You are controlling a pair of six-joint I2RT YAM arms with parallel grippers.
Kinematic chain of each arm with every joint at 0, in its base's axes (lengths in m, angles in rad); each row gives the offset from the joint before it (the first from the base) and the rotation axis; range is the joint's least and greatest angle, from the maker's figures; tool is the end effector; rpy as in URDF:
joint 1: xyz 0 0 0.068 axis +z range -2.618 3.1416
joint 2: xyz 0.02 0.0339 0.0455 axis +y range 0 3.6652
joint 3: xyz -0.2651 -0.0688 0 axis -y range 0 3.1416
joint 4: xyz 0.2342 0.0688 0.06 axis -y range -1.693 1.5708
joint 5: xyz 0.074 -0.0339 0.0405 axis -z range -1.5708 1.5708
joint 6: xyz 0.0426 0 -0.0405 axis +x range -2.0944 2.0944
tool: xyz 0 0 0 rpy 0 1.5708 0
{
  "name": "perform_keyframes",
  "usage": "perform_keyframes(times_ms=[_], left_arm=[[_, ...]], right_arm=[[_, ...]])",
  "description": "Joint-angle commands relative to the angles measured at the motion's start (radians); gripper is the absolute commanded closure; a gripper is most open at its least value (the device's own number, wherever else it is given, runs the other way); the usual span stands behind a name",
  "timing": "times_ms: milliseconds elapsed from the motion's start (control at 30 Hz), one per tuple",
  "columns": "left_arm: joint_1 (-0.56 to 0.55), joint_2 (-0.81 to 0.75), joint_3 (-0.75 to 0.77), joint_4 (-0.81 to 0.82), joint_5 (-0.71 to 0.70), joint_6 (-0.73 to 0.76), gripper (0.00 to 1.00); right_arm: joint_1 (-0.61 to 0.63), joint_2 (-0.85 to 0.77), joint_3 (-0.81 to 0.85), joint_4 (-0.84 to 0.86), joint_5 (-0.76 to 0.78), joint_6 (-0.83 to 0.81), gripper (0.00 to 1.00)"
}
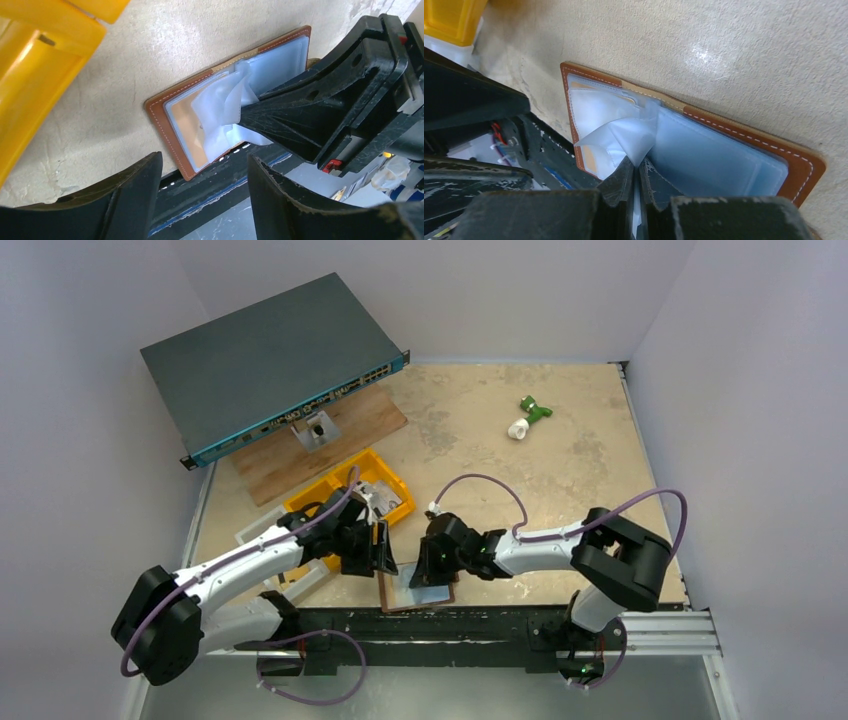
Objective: Take the credit cards out of the card holder
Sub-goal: Remove the credit card from the card holder.
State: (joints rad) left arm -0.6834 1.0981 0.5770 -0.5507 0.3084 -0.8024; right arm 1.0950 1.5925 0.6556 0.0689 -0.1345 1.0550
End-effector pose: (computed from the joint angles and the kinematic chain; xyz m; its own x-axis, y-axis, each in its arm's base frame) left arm 0.1369 -0.1282 0.1844 -0.9868 -0.0800 -0.1409 0.0068 0.8484 -0.5293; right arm 0.1268 0.2586 0.1367 -0.9732 -0.0067 -0.2298 -0.1500 0.7759 0.6127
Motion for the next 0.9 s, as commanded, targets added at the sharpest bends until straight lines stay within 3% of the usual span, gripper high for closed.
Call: perform_keyframes(times_ms=[0, 433, 567, 700, 867], left_arm=[[-0.014, 0.028, -0.018, 0.096, 0.052, -0.013, 0.38], [-0.033, 0.134, -0.047, 0.233, 0.087, -0.014, 0.46], [-0.037, 0.168, -0.048, 0.251, 0.089, -0.012, 0.61], [-0.042, 0.177, -0.052, 0.271, 0.095, -0.014, 0.66], [-0.048, 0.18, -0.051, 0.284, 0.102, -0.022, 0.84]], right_arm=[[-0.016, 0.034, -0.076, 0.074, -0.061, 0.033, 0.97], [-0.028, 0.056, -0.107, 0.123, -0.088, 0.05, 0.98], [-0.032, 0.057, -0.112, 0.127, -0.089, 0.051, 0.98], [-0.032, 0.052, -0.109, 0.125, -0.089, 0.046, 0.98], [-0.032, 0.034, -0.069, 0.065, -0.067, 0.013, 0.96]])
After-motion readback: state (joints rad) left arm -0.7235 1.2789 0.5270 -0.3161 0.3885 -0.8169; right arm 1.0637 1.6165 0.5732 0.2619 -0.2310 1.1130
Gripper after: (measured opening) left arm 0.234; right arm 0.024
